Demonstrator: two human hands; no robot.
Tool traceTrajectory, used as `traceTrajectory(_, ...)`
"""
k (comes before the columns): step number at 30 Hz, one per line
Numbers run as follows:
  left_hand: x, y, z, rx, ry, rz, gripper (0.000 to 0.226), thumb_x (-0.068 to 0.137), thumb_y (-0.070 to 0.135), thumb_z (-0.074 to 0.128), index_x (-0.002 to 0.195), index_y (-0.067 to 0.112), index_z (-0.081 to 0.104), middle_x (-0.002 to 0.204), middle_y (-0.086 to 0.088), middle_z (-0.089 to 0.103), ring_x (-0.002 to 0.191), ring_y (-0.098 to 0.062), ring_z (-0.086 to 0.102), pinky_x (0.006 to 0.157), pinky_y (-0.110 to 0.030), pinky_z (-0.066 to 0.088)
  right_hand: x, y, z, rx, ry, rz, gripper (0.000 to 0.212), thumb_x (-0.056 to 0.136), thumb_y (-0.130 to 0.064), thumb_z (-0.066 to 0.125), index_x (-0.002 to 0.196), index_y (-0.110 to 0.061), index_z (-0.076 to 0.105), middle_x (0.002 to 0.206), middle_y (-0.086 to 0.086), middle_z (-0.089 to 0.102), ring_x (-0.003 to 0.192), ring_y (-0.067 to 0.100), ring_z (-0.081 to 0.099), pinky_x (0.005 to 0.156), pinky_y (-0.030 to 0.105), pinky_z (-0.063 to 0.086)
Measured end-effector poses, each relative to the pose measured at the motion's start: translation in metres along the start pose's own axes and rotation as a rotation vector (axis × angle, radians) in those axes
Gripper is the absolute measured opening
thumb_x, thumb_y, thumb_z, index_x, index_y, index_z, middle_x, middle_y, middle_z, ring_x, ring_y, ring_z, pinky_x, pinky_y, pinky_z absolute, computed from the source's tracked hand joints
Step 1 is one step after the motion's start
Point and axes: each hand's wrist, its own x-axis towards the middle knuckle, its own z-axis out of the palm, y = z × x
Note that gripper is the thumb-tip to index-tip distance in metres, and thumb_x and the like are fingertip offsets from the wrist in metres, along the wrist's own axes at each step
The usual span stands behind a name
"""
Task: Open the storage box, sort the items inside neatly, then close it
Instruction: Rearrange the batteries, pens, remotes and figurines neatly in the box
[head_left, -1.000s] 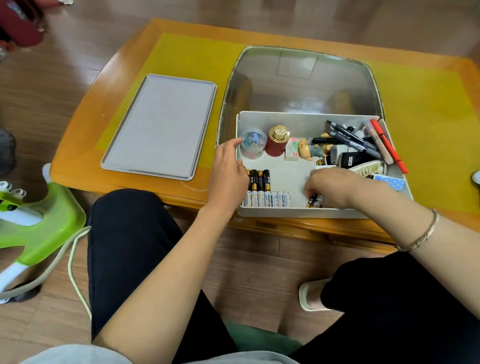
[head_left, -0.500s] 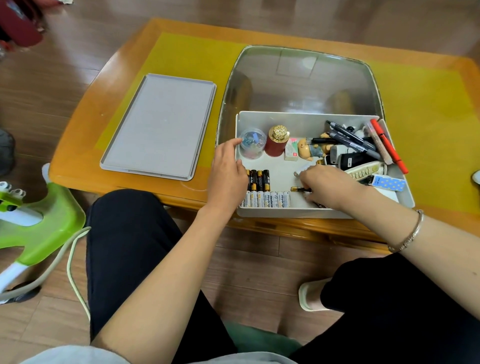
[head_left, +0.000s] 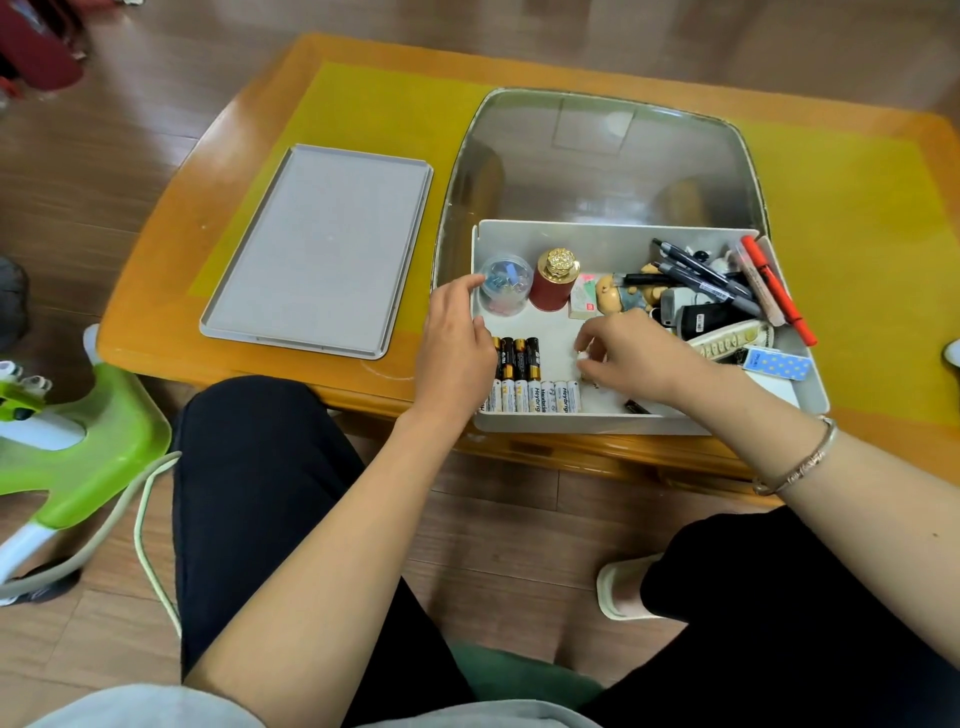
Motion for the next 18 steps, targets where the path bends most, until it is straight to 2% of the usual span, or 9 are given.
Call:
traceTrajectory(4, 0.0001, -0.0003, -0.0001, 0.003, 0.003, -0.001, 0.041, 0.096, 0.002, 0.046, 0.134, 0.016, 0.043, 0.137, -0.003, 0.042, 0.122, -0.014, 0.047, 0.088, -0.015, 0.042, 0.0044, -0.0043, 0.0041, 0.196, 0.010, 0.147, 0.004, 0.086, -0.018, 0.064, 0.090, -0.018, 0.063, 0.079, 0.003, 0.068, 0.058, 0.014, 0.063, 0.057, 0.028, 0.052)
traceTrajectory(7, -0.0003, 0.0000, -0.0002, 0.000, 0.000, -0.003, 0.041, 0.096, 0.002, 0.046, 0.134, 0.017, 0.043, 0.138, -0.003, 0.042, 0.122, -0.015, 0.046, 0.089, -0.017, 0.043, 0.0087, -0.0047, 0.0043, 0.195, 0.051, 0.194, 0.003, 0.084, -0.018, 0.066, 0.086, -0.016, 0.064, 0.079, 0.005, 0.070, 0.056, 0.013, 0.062, 0.059, 0.027, 0.052)
traceTrajectory(11, -0.0005, -0.0001, -0.0003, 0.002, 0.000, 0.001, 0.041, 0.096, 0.002, 0.046, 0.134, 0.017, 0.043, 0.138, -0.003, 0.042, 0.122, -0.015, 0.047, 0.091, -0.019, 0.045, 0.0066, -0.0034, 0.0042, 0.311, -0.130, 0.323, 0.010, 0.084, -0.014, 0.070, 0.077, -0.010, 0.065, 0.057, 0.006, 0.068, 0.048, 0.016, 0.067, 0.044, 0.024, 0.053)
traceTrajectory(14, 0.0000, 0.0000, -0.0002, 0.003, 0.001, -0.003, 0.041, 0.095, 0.002, 0.046, 0.134, 0.016, 0.043, 0.138, -0.003, 0.042, 0.122, -0.015, 0.047, 0.091, -0.019, 0.045, 0.0026, -0.0025, 0.0059, 0.348, -0.223, 0.395, 0.013, 0.086, -0.015, 0.069, 0.080, -0.003, 0.068, 0.059, 0.009, 0.070, 0.053, 0.019, 0.069, 0.051, 0.028, 0.058)
traceTrajectory(17, -0.0005, 0.0002, -0.0001, 0.003, -0.003, 0.000, 0.042, 0.095, 0.001, 0.047, 0.134, 0.016, 0.043, 0.138, -0.003, 0.042, 0.123, -0.015, 0.047, 0.090, -0.017, 0.043, 0.0003, -0.0023, 0.0039, 0.311, -0.279, 0.387, 0.005, 0.084, -0.007, 0.067, 0.089, -0.006, 0.068, 0.066, 0.009, 0.071, 0.059, 0.019, 0.070, 0.053, 0.028, 0.058)
traceTrajectory(18, -0.0006, 0.0001, -0.0002, 0.002, -0.003, 0.000, 0.042, 0.095, 0.001, 0.047, 0.134, 0.016, 0.043, 0.138, -0.003, 0.042, 0.123, -0.015, 0.047, 0.090, -0.016, 0.043, -0.0001, -0.0022, 0.0029, 0.295, -0.295, 0.380, 0.010, 0.083, -0.005, 0.067, 0.091, -0.009, 0.067, 0.069, 0.010, 0.072, 0.063, 0.022, 0.071, 0.056, 0.029, 0.059)
